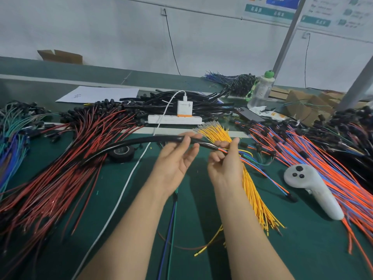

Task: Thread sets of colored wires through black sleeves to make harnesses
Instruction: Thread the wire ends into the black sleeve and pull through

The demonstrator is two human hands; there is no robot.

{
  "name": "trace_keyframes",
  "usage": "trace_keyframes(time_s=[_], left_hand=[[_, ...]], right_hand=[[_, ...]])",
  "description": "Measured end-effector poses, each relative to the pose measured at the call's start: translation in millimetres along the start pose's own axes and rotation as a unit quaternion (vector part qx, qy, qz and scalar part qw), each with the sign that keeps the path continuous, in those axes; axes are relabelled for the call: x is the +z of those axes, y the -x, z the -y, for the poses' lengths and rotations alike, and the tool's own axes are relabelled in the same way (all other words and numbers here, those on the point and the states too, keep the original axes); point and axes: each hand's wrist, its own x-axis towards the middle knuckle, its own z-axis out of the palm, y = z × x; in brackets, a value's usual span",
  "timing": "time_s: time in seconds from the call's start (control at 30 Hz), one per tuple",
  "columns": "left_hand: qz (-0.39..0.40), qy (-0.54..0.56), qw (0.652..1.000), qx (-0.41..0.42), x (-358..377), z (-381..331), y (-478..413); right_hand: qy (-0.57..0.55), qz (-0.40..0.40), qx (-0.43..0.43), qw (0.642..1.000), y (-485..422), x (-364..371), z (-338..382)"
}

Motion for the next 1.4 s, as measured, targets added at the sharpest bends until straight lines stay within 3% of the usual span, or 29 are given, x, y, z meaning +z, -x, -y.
trace_keyframes(time_s=[0.1,0.17,0.27,0.33,0.4,0.57,0.73,1.03,1.27,1.4], left_hand=[[-0.017,-0.069,0.997,0.016,6.5,10.3,1.0],[-0.041,-0.061,0.997,0.022,8.3,10.2,0.0],[-0.086,0.014,0.996,0.028,4.2,1.4,-2.6],[-0.102,0.057,0.993,0.037,0.4,-4.6,-3.5],[-0.104,0.059,0.992,0.039,-0.4,-5.9,-4.3],[-0.079,-0.051,0.995,0.026,10.5,15.4,-0.5],[-0.09,-0.035,0.995,0.024,10.6,17.0,0.8],[-0.089,-0.023,0.995,0.026,15.8,15.1,2.6],[-0.089,-0.015,0.994,0.054,9.3,0.7,-1.5],[-0.093,-0.069,0.991,0.063,11.9,11.6,-0.1]], right_hand=[[0.188,-0.013,-0.027,0.982,2.3,-0.8,-12.5],[0.24,0.006,0.0,0.971,4.3,0.7,-16.6],[0.069,0.044,0.04,0.996,2.6,1.3,-10.8],[-0.08,0.037,0.046,0.995,0.0,-2.6,-0.5],[-0.137,0.015,0.035,0.99,-2.7,-8.4,8.2],[0.032,-0.036,-0.039,0.998,3.8,0.7,-13.4],[0.165,-0.029,-0.05,0.985,8.0,2.7,-23.8],[0.141,0.088,-0.005,0.986,14.2,7.3,-26.0],[-0.096,0.001,0.023,0.995,5.0,-2.2,0.5],[-0.072,-0.011,-0.015,0.997,3.8,-2.0,-0.9]])
